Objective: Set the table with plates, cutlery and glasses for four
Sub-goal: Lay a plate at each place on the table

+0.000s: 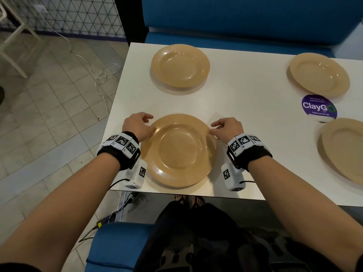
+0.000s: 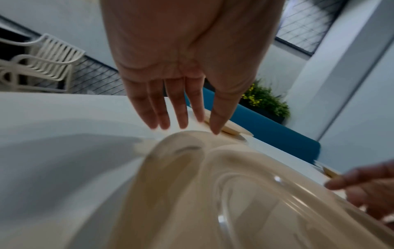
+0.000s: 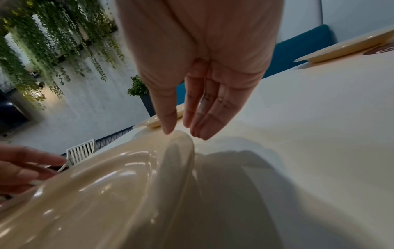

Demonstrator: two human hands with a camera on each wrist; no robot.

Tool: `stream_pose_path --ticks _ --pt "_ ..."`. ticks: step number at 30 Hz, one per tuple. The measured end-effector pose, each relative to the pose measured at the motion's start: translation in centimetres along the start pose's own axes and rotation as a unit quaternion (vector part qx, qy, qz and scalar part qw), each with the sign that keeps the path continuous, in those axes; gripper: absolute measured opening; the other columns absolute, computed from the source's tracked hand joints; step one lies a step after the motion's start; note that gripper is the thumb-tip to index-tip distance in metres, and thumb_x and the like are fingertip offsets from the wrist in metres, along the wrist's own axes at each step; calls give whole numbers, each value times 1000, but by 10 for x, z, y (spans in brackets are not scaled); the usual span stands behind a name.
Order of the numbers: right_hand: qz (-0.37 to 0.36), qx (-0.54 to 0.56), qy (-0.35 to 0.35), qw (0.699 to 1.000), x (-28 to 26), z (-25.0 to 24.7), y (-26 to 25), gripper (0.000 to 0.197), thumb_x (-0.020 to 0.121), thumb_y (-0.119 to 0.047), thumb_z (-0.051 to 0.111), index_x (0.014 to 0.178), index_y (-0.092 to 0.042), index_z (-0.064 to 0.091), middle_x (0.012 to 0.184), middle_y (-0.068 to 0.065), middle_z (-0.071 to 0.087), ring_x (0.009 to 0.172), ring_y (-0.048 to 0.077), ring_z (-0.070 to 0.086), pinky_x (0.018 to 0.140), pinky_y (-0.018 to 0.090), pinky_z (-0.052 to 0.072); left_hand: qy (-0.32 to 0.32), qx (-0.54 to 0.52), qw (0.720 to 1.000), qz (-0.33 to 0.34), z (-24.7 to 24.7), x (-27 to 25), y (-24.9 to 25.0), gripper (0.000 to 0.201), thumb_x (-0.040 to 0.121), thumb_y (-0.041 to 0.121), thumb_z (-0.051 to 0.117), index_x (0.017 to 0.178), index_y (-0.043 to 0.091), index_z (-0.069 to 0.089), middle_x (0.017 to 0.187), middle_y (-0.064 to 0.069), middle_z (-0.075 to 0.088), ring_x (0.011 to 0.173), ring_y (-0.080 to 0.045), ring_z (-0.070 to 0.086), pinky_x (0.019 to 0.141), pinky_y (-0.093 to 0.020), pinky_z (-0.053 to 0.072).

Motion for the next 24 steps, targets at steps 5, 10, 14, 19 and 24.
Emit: stream_pose_path --ticks 5,10,14,19,24 --pt "-14 19 30 999 6 -31 -10 29 79 -28 72 106 -17 69 100 4 69 91 19 63 86 27 49 43 -38 996 67 13 -2 52 51 82 29 70 130 21 53 129 -1 57 123 -19 51 102 -30 39" --pt "-7 42 78 996 15 -90 9 29 81 -27 70 107 -16 69 103 5 69 100 18 61 80 19 40 -4 -75 990 120 60 -7 136 57 83 31 69 134 21 45 133 1 53 124 -17 49 95 -25 36" --pt "21 53 114 992 31 -151 56 31 80 -30 71 108 -17 69 105 4 69 104 18 61 83 21 41 -72 -102 980 154 124 -18 210 58 83 31 69 135 21 43 133 -1 52 123 -17 49 95 -23 36" --pt "57 44 135 988 57 -239 150 32 80 -27 71 110 -15 68 109 4 68 108 19 60 90 23 41 -137 -112 972 158 223 -38 299 58 83 32 69 134 21 43 132 -1 53 118 -18 52 98 -29 42" --pt "92 -7 125 988 71 -314 245 33 80 -16 67 113 -16 67 107 6 70 106 22 62 91 24 43 -185 -77 973 112 309 -65 357 59 84 31 68 136 20 42 132 -3 53 111 -20 58 89 -28 46"
Point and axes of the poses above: each hand's wrist, its own x-axis towards the middle knuckle, its own z-axis out of the palm, y = z × x, the point moved 4 cm from there along x, towards the middle knuckle
